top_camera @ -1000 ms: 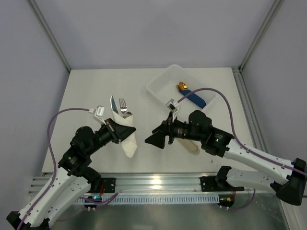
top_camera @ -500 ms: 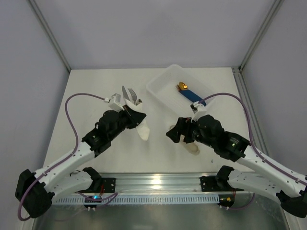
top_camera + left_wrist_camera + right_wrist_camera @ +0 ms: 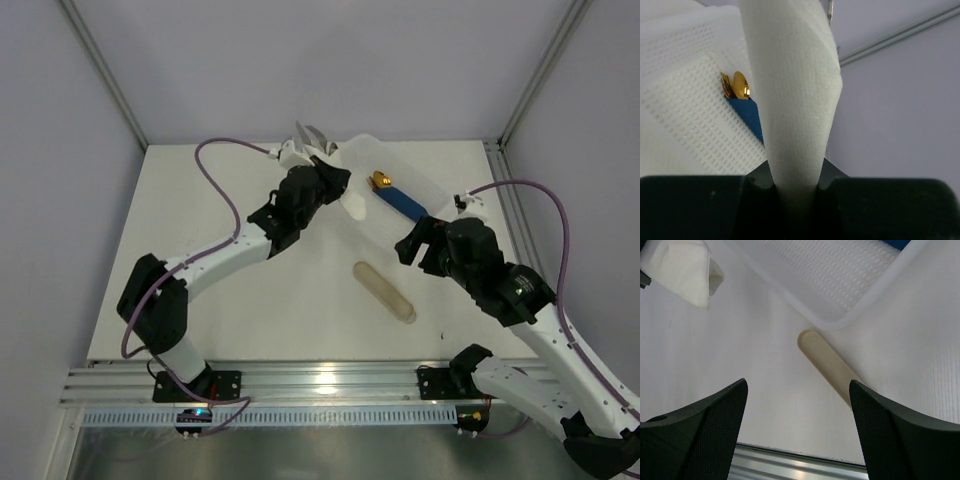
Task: Place the utensils on the paper napkin and roll it up
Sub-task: Place the utensils in the bin.
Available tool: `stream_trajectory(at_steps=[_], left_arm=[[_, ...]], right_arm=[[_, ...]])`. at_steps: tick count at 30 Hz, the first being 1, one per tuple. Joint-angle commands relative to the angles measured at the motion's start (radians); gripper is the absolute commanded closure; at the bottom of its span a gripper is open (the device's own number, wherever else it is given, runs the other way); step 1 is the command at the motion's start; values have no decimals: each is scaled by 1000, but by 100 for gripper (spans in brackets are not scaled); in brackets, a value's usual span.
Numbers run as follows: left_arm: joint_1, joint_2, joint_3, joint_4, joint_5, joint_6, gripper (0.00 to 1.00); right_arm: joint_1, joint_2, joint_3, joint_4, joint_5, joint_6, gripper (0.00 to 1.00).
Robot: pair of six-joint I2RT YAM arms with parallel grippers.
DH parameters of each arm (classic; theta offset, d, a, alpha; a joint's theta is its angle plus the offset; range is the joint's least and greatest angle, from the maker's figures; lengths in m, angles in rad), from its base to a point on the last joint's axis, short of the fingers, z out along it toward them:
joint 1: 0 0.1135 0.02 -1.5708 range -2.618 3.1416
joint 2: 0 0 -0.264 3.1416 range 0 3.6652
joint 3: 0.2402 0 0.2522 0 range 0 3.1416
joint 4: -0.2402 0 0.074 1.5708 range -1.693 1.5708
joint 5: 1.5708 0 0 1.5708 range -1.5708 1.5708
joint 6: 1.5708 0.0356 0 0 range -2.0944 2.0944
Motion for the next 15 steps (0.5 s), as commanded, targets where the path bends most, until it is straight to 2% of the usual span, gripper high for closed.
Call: stream_trajectory(at_steps=[1,7,11,15], left_arm=[[-15,87,167,27,-100,-70,100],[-34,302,409,-154,-140,-188,100],[-32,420,540,-219,-124,-271,100],[-34,523,594,-219,-108,-312,100]], right_arm=[[-61,35,98,-139,20,11,15],[-188,43,252,-268,63,15,15],[-250,105,300,-331,-32,28,15],[-311,149,310,-366,-138,11,15]])
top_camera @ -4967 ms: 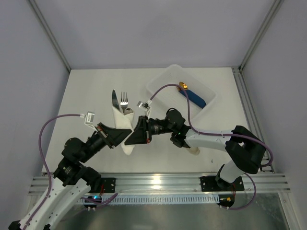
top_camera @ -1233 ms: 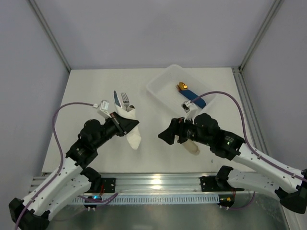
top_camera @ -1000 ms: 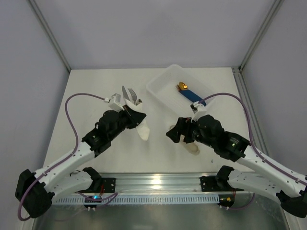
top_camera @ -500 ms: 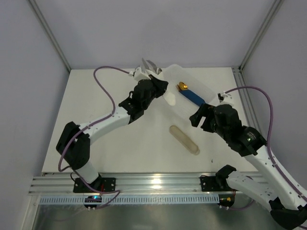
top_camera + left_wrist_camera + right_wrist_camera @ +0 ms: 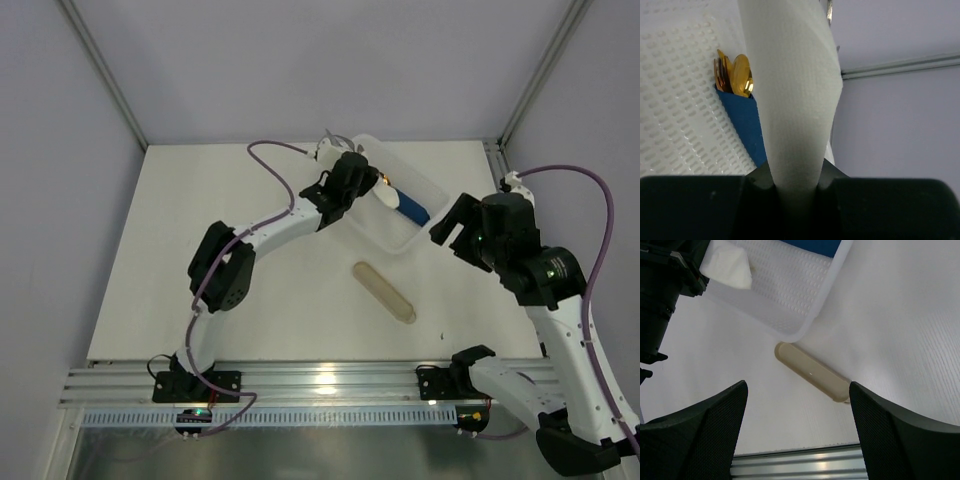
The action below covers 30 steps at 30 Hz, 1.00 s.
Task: Place the utensils on the paper napkin and roll it up
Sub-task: Place the utensils in the bin.
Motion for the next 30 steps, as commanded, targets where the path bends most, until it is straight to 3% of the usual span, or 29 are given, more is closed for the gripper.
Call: stream_trajectory(at_steps=[1,10,21,30], left_arm=[[-6,67,82,-9,-31,-71,100],[-23,241,206,-42,-13,-44,100],[-23,369,285,-38,-18,-37,100],[-21,414,319,-73,10,-131,100]], right_arm=[[-46,52,22,-70,-107,-25,15],[-182,116,88,-112,-235,-118,15],[-189,150,122,-134,-237,-156,15],[-187,162,120,-129,-246,-170,15]])
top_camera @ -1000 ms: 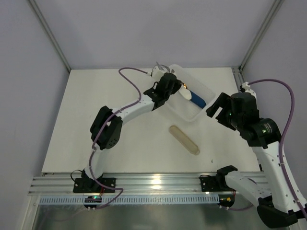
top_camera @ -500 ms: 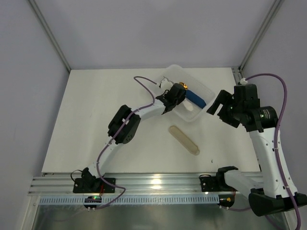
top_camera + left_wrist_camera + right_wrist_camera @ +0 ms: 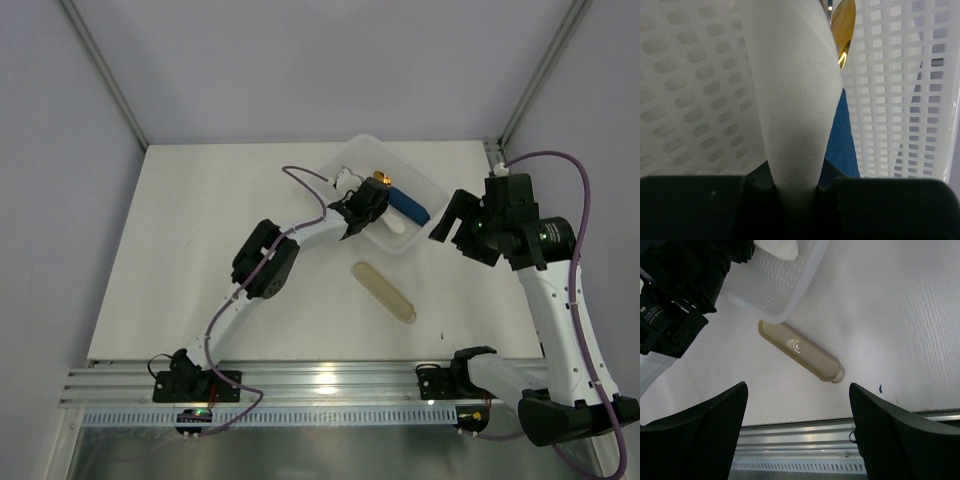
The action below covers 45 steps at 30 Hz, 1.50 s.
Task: Place the utensils on the paper napkin and roll it up
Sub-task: Place the utensils in the bin, then move the bin to the center of the board.
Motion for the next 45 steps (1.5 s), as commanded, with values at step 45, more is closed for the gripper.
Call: stream_trajectory(at_steps=[45], left_arm=[[13,7,63,-203,20,-94,67]], right_arm=[[-3,-29,10,-1,-26,-22,15]])
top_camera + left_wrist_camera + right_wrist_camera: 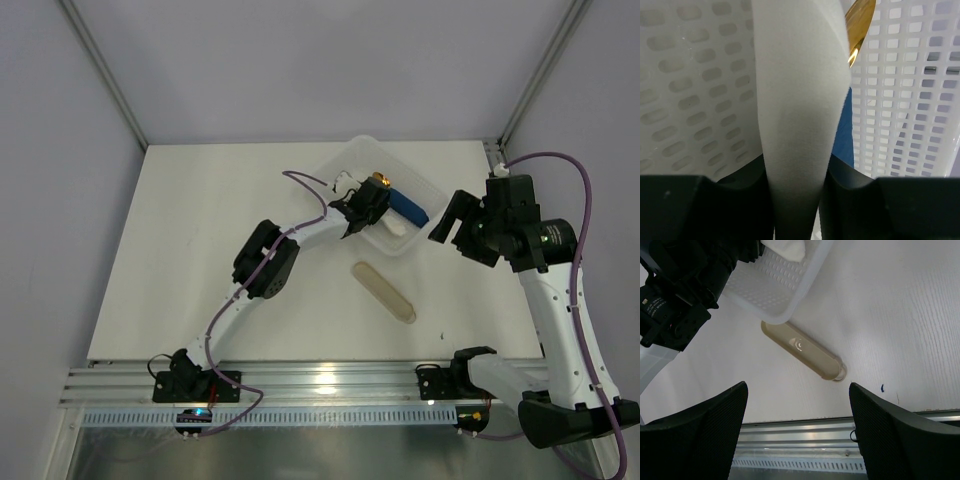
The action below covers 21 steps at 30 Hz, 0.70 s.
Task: Place the utensils on the paper napkin and roll it up
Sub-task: Move the bin to the center of the board.
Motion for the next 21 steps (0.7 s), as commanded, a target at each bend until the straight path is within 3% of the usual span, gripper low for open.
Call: stream_trajectory(at_steps=[1,21], left_arm=[[7,-23,13,-114,-25,19,66],[15,-67,-6,-287,14,2,50]], right_arm=[[-3,-20,10,0,-9,-15,15],[-2,-21,30,-7,-7,-15,15]])
